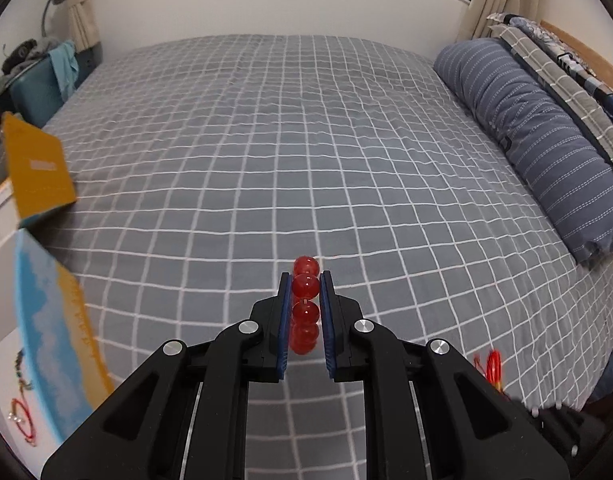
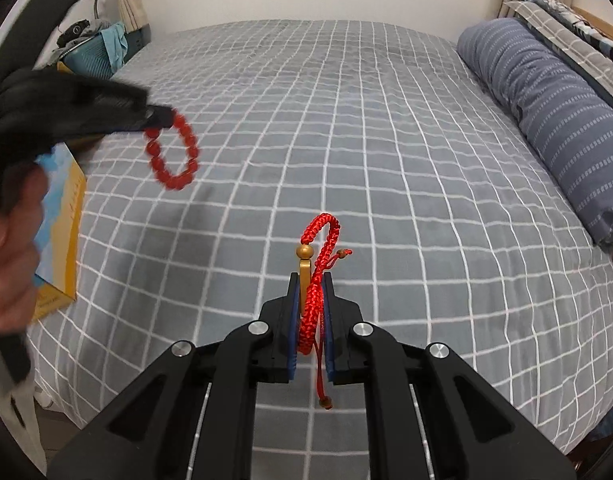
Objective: Organize jewelry
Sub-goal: 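Lift both red bracelets and carry them over the white box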
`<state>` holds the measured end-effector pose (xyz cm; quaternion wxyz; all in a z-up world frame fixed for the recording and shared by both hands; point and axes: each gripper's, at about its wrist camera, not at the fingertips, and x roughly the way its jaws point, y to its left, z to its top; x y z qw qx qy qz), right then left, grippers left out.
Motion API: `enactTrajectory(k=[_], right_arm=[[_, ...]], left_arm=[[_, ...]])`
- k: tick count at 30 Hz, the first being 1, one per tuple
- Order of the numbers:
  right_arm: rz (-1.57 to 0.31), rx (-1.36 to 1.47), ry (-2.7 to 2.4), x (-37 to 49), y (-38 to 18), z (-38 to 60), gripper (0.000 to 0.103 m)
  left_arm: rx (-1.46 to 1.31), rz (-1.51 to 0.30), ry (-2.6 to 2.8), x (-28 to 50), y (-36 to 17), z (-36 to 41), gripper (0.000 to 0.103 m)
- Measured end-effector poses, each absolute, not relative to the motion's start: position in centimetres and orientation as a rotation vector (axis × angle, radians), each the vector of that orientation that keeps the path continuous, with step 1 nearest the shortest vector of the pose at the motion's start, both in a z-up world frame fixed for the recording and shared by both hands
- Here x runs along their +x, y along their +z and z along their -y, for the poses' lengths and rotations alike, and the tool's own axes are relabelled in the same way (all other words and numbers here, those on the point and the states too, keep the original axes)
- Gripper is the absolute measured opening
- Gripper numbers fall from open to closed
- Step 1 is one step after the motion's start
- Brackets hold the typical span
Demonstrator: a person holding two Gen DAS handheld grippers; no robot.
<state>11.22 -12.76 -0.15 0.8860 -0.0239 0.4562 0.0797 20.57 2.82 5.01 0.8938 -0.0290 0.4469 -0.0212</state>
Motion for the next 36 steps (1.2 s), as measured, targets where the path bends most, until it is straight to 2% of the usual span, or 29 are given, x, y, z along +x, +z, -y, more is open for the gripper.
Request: enactTrajectory(k=[13,24,30,36], right_arm=[[-0.889,-0.079,0.281,13.3,3.8,5.8,0.009],[-0.813,-0.14,0.455,12.3,8.5,-4.8,0.009],[-0.807,-0.189,0.556,10.4,8.9,-11.2,0.009],[-0.845,-0.229,0.626,8.9,7.2,-17.3,0.009]], left_arm=[[-0.113,-0.874,0.057,13.2,9.5,-10.3,0.013],[-0.198,-0.785,0.22,5.6,14.0,-19.8,0.013],[-0.237,-0.788,0.348,2.3,13.4,-25.3,0.013],[-0.275,-0.835,0.464,0.0,10.5,-30.3,0.013]])
